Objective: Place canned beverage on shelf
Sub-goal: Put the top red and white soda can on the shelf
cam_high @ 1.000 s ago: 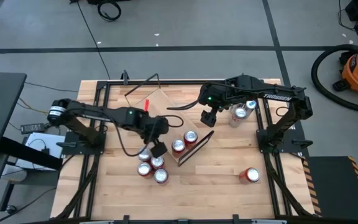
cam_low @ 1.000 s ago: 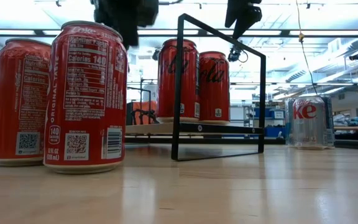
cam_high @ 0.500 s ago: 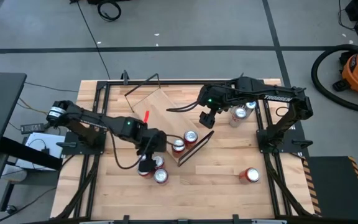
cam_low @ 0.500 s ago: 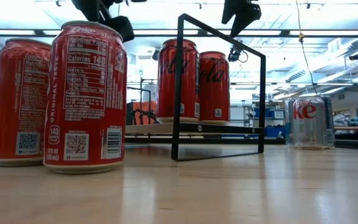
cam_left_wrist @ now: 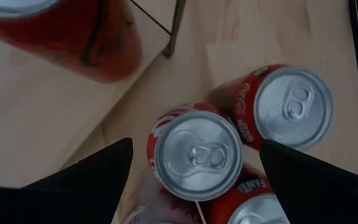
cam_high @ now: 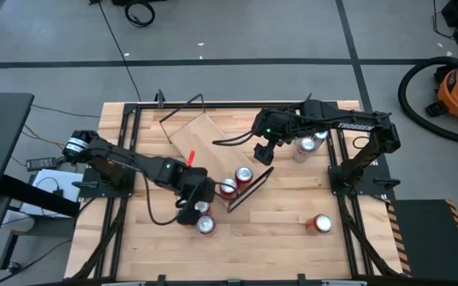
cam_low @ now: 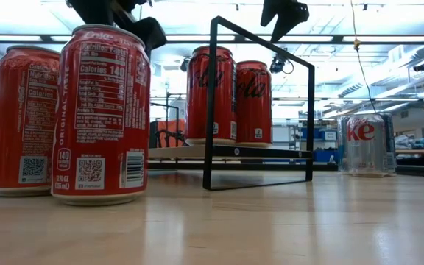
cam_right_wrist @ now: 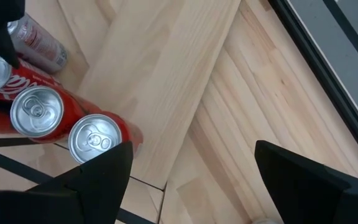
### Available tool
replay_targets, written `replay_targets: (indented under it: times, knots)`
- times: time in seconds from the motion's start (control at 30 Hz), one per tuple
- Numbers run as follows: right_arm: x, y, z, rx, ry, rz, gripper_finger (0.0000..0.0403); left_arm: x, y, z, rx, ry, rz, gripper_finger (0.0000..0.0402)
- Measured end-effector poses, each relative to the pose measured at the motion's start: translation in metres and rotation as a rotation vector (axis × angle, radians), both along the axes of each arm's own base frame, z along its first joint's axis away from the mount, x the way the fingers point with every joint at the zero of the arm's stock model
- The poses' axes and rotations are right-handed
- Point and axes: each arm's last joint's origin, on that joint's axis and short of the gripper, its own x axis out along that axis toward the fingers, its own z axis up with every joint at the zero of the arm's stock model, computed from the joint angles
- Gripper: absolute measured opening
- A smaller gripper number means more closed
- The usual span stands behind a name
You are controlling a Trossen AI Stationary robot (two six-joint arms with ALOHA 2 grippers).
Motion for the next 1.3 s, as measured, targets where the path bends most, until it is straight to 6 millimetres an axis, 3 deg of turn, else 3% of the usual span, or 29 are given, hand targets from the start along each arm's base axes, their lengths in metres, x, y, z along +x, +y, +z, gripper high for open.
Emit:
replay_targets:
  times: [0.33, 0.9, 1.3]
  knots:
    - [0.0, 0.003, 0.0, 0.0, -0.001, 0.002, 0.0348, 0.001, -0.004, -0.004, 0.026, 0.006, -0.022, 0.0363]
    - [0.0, 0.004, 0.0, -0.003, 0.005, 0.013, 0.0348, 0.01, -0.012, -0.029, 0.084, 0.09, -0.049, 0.0363]
    - [0.0, 0.004, 0.0, -0.005, 0.005, 0.015, 0.0348, 0.016, -0.008, -0.038, 0.084, 0.125, -0.013, 0.0325]
